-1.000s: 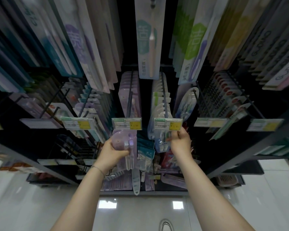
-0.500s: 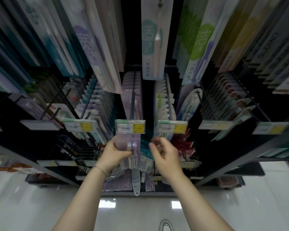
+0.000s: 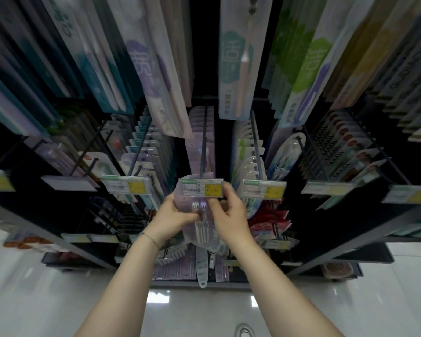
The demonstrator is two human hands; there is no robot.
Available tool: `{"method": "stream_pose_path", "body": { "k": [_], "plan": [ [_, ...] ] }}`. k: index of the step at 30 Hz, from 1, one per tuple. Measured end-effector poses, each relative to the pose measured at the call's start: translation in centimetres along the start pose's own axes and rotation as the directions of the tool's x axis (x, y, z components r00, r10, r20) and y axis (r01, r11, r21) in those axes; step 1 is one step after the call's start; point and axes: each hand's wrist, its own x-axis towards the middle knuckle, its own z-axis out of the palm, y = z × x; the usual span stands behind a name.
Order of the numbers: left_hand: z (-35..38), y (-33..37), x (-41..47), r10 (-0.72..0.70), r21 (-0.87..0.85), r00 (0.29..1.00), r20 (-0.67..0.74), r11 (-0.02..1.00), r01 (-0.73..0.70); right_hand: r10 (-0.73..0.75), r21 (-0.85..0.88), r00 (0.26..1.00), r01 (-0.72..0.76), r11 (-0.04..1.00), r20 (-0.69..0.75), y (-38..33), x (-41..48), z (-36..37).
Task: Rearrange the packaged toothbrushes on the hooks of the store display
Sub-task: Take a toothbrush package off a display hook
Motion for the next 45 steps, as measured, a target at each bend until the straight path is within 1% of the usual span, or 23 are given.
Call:
{"method": "stream_pose_path", "body": {
  "k": [3,6,12,19,25,33,37,42,45],
  "plan": [
    [-0.1,0.1,-0.1,0.003,-0.004,1.000,0.015,1.000,-0.003,0.002,0.009,0.999,-0.002,1.000,-0.036,0.2,0.1,0.7],
    [-0.2,-0.1,0.3,0.008,-0.002,1.000,0.005,1.000,-0.008,0.020,-0.004,0.999,-0.020,1.000,-0.039,0.5,0.3,1.2],
    [-0.1,0.0,0.8,0.013,0.024,1.000,0.009,1.000,-0.013,-0.018,0.007,0.998,0.019,1.000,-0.066,0.4,0.2,1.2],
    [-0.1,0.2,0.7,-0.007,0.023,1.000,0.007,1.000,0.006,-0.019,-0.006,0.999,0.018,1.000,-0.048,0.2,0.3,1.3],
    [0.2,0.6,0.8,0.036,0.030,0.999,-0.017,0.999,-0.035,-0.032,-0.069,0.998,0.029,0.997,-0.050,0.1,0.4,1.8],
    [0.3,0.7,1.5,0.062,0.001,0.997,-0.054,0.998,-0.062,0.008,0.058,1.000,-0.008,0.998,-0.010,-0.7,1.4,1.3],
    [0.3,0.3,2.6,0.047,0.031,0.996,-0.074,0.999,-0.045,0.018,0.067,1.000,-0.018,0.998,0.000,-0.2,2.6,1.6],
    [0.7,0.7,4.0,0.034,-0.001,0.998,-0.054,0.999,-0.034,0.070,0.151,0.997,-0.065,0.986,-0.026,0.1,3.9,2.2],
    [1.0,1.1,4.8,0.006,0.024,0.998,-0.062,1.000,-0.005,0.163,0.187,0.985,-0.152,0.970,-0.046,0.2,5.0,2.8]
  ]
}}
